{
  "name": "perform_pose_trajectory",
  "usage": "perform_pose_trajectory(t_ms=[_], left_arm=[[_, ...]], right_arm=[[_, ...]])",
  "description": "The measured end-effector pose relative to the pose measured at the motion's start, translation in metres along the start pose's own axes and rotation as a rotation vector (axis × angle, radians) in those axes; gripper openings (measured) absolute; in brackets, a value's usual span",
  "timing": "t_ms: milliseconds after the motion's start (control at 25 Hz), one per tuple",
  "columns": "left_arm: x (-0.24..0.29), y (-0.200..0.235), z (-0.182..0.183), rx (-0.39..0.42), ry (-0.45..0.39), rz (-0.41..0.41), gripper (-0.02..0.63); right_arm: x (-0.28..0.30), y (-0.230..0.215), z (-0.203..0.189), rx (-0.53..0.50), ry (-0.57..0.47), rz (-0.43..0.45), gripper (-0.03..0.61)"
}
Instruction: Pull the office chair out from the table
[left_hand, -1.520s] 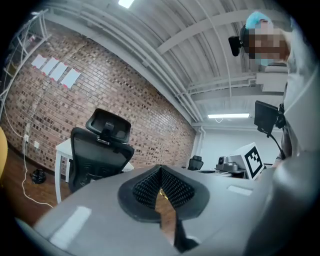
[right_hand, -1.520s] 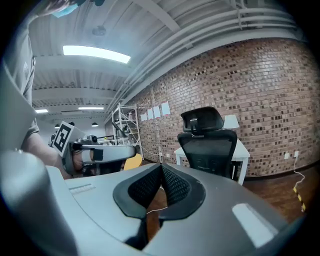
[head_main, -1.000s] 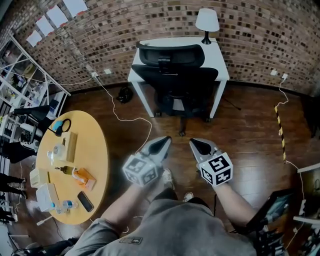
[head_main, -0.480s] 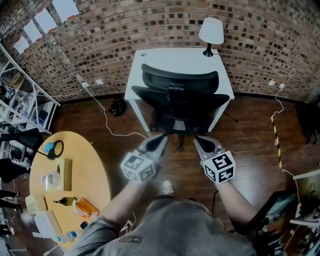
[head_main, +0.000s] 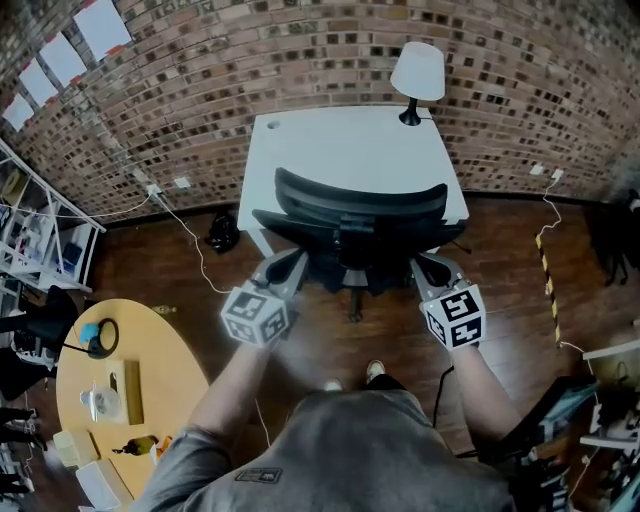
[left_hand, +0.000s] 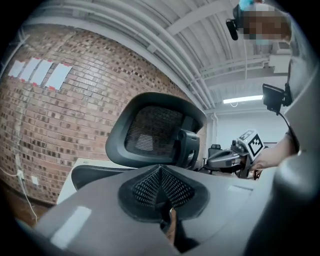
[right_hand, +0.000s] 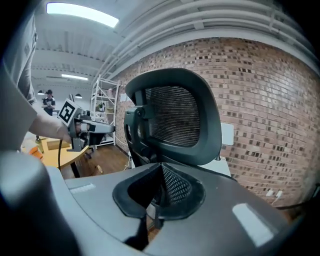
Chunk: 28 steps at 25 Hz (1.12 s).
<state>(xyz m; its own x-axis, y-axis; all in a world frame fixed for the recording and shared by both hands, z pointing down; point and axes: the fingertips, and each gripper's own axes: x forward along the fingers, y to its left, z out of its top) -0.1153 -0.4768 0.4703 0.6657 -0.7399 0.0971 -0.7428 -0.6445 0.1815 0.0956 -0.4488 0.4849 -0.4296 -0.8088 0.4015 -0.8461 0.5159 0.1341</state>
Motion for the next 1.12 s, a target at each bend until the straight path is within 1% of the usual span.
perform_pose_trajectory(t_ms=[160,320,360,480,600,720,840,1000,1120], left_arm=[[0.012,0.016,-0.003,0.076,0.049,0.022,0.002],[0.024,0.036,-0.001,0.154,0.068,0.045,0.005],[0.025,0.044,-0.002,0.182,0.079,0.053,0.016],[0.025,0.068,-0.004,0.282,0.134,0.079,0.092],[0.024,0.082,-0.005,0.385,0.202,0.085,0.150],[0.026,0.094,-0.013,0.457,0.268,0.075,0.194],[0.031,0.102,-0.021,0.526,0.321,0.048,0.230],[0.041,0.099,-0.023,0.614,0.373,-0.008,0.268],[0.048,0.096,-0.026,0.661,0.423,-0.059,0.279]], right_arm=[[0.007,-0.023,-0.002,-0.057,0.029,-0.003,0.056],[0.013,-0.051,-0.007,-0.124,0.066,-0.025,0.104],[0.016,-0.056,-0.009,-0.154,0.081,-0.033,0.119],[0.025,-0.068,-0.015,-0.276,0.143,-0.063,0.161],[0.028,-0.075,-0.018,-0.378,0.199,-0.063,0.196],[0.034,-0.078,-0.021,-0.443,0.240,-0.043,0.218],[0.041,-0.080,-0.026,-0.465,0.277,-0.016,0.235],[0.043,-0.080,-0.031,-0.484,0.312,0.042,0.255],[0.041,-0.077,-0.039,-0.542,0.371,0.098,0.265]])
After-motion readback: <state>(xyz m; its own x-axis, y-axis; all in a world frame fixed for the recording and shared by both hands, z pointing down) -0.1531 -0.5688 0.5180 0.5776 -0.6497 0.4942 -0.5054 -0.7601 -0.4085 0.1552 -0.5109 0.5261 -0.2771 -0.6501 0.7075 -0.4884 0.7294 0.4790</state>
